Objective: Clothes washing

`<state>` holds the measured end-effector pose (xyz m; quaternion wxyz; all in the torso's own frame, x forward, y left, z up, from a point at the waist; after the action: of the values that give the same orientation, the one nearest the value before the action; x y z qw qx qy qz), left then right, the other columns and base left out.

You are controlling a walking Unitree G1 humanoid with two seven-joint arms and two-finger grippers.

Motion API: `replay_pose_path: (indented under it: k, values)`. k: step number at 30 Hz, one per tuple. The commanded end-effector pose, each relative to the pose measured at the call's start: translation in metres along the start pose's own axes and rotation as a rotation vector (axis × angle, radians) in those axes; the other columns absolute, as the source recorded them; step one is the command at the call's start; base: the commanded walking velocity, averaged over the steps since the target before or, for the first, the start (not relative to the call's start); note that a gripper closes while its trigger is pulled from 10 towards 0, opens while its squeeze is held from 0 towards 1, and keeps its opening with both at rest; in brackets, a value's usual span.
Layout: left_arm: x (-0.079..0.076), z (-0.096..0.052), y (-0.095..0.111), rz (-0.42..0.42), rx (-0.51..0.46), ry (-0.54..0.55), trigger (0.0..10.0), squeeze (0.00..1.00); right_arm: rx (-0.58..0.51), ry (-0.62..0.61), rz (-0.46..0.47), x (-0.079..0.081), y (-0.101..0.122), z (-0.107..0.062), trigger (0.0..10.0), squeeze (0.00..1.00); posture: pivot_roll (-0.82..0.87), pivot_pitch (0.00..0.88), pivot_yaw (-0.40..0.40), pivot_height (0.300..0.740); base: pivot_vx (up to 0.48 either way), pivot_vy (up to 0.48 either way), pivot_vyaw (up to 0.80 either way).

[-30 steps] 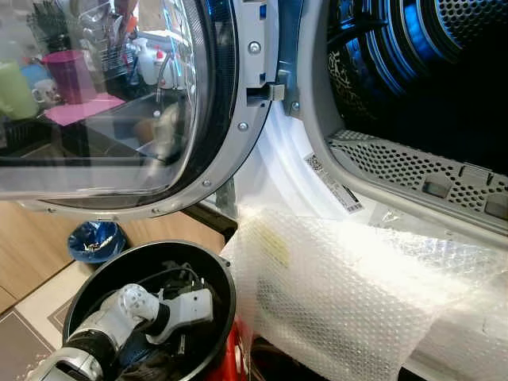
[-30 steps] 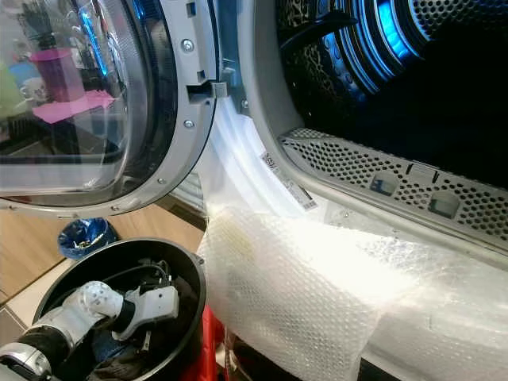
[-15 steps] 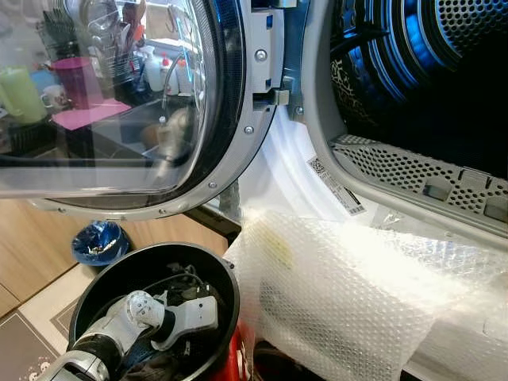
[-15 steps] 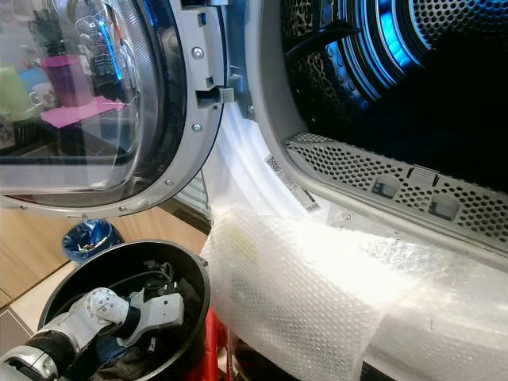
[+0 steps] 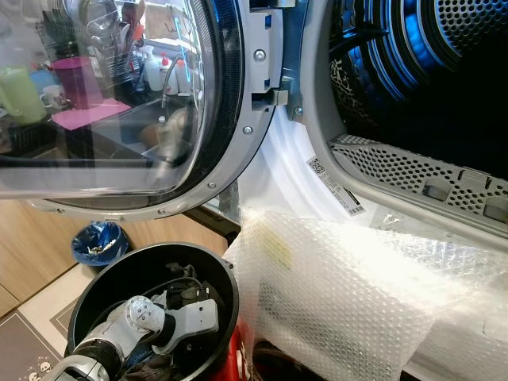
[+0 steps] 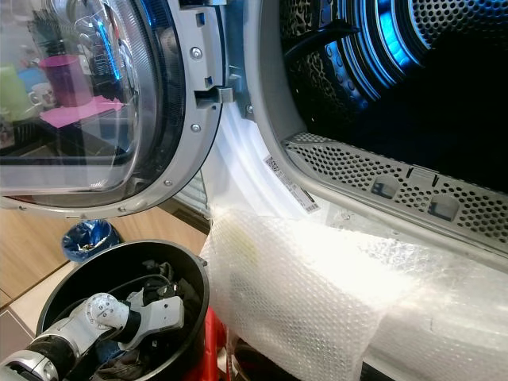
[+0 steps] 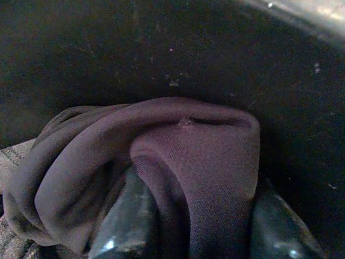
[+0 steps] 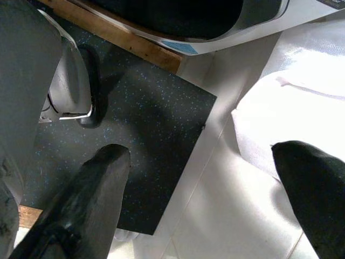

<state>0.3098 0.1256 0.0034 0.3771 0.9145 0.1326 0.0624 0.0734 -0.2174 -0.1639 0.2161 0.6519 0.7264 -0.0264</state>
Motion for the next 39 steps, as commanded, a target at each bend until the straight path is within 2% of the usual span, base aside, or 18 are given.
replay_pose_path:
  k: [1,10,14,17,19,21,23,25,26,29,30,31,33,34,35,36,37,39]
  values:
    - [-0.007,0.003,-0.008,-0.007,0.021,-0.022,0.0,0.00,0.011,0.053,-0.009,0.016,-0.004,-0.003,10.0,0.00,0.04,0.038,0.026,0.740,0.000,0.000,0.00]
    - [-0.005,0.002,-0.010,-0.022,0.016,0.003,0.0,0.00,0.015,0.061,0.001,0.018,-0.005,-0.003,10.0,0.00,0.04,0.041,0.030,0.740,0.000,0.000,0.00]
    - [0.001,-0.002,-0.004,-0.071,-0.047,0.035,0.0,0.00,0.016,0.062,0.005,0.018,-0.005,-0.004,10.0,0.00,0.05,0.041,0.030,0.740,0.000,0.000,0.00]
    - [0.008,-0.009,0.004,-0.142,-0.131,0.057,0.0,0.00,0.010,0.066,0.007,0.018,-0.005,-0.004,10.0,0.00,0.05,0.040,0.030,0.740,0.000,0.000,0.00]
    - [0.014,-0.020,0.017,-0.198,-0.231,0.051,0.0,0.00,0.008,0.071,0.007,0.018,-0.005,-0.004,10.0,0.00,0.05,0.041,0.030,0.740,0.000,0.000,0.00]
    - [0.017,-0.033,0.027,-0.211,-0.300,0.023,0.0,0.00,0.000,0.075,0.008,0.019,-0.003,-0.003,10.0,0.00,0.06,0.042,0.030,0.740,0.000,0.000,0.00]
    - [0.017,-0.037,0.029,-0.215,-0.314,0.015,0.0,0.00,-0.001,0.075,0.008,0.019,-0.003,-0.003,10.0,0.00,0.06,0.042,0.030,0.740,0.000,0.000,0.00]
    - [0.013,-0.056,0.035,-0.237,-0.342,-0.053,0.0,0.00,-0.009,0.079,0.009,0.019,-0.001,-0.003,10.0,0.00,0.06,0.042,0.030,0.740,0.000,0.000,0.00]
    - [0.013,-0.056,0.035,-0.237,-0.342,-0.053,0.0,0.00,-0.009,0.079,0.009,0.019,-0.001,-0.003,10.0,0.00,0.06,0.042,0.030,0.740,0.000,0.000,0.00]
    - [0.008,-0.069,0.039,-0.249,-0.346,-0.108,0.0,0.00,-0.018,0.080,0.007,0.019,0.003,-0.003,10.0,0.00,0.06,0.042,0.030,0.740,0.000,0.000,0.00]
    - [0.002,-0.088,0.051,-0.248,-0.366,-0.160,0.0,0.00,-0.037,0.077,0.011,0.018,0.008,-0.002,10.0,0.00,0.08,0.039,0.023,0.740,0.000,0.000,0.00]
    - [-0.002,-0.098,0.060,-0.237,-0.377,-0.194,0.0,0.00,-0.051,0.076,0.013,0.018,0.011,-0.002,10.0,0.00,0.09,0.039,0.022,0.740,0.000,0.000,0.00]
    - [-0.003,-0.102,0.065,-0.224,-0.381,-0.208,0.0,0.00,-0.058,0.076,0.006,0.018,0.013,-0.002,10.0,0.00,0.09,0.039,0.022,0.740,0.000,0.000,0.00]
    - [-0.010,-0.108,0.079,-0.190,-0.400,-0.244,0.0,0.00,-0.077,0.072,-0.018,0.018,0.017,-0.002,10.0,0.00,0.10,0.039,0.021,0.740,0.000,0.000,0.00]
    - [-0.010,-0.108,0.079,-0.190,-0.400,-0.244,0.0,0.00,-0.077,0.072,-0.018,0.018,0.017,-0.002,10.0,0.00,0.10,0.039,0.021,0.740,0.000,0.000,0.00]
    - [-0.013,-0.111,0.089,-0.167,-0.422,-0.265,0.0,0.00,-0.084,0.072,-0.022,0.018,0.019,-0.002,10.0,0.00,0.11,0.035,0.022,0.740,0.000,0.000,0.00]
    - [-0.018,-0.117,0.109,-0.127,-0.462,-0.296,0.0,0.00,-0.091,0.070,-0.022,0.018,0.021,-0.002,10.0,0.00,0.11,0.034,0.027,0.740,0.000,0.000,0.00]
    - [-0.019,-0.118,0.115,-0.116,-0.471,-0.304,0.0,0.00,-0.093,0.069,-0.021,0.018,0.022,-0.002,10.0,0.00,0.11,0.034,0.027,0.740,0.000,0.000,0.00]
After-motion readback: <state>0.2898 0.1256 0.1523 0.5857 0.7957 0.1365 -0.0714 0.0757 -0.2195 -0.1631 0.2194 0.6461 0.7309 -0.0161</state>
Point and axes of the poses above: a point about 5 cm out from each wrist's last joint towards the gripper, its own z axis pointing out of the wrist towards the gripper, its own y axis along the axis of the wrist's last joint, x = y × z, the point moved 5 cm from there along z, pointing out of the wrist towards the gripper, and after that the axes turned 11 degrees about -z, right-handed, at the moved point
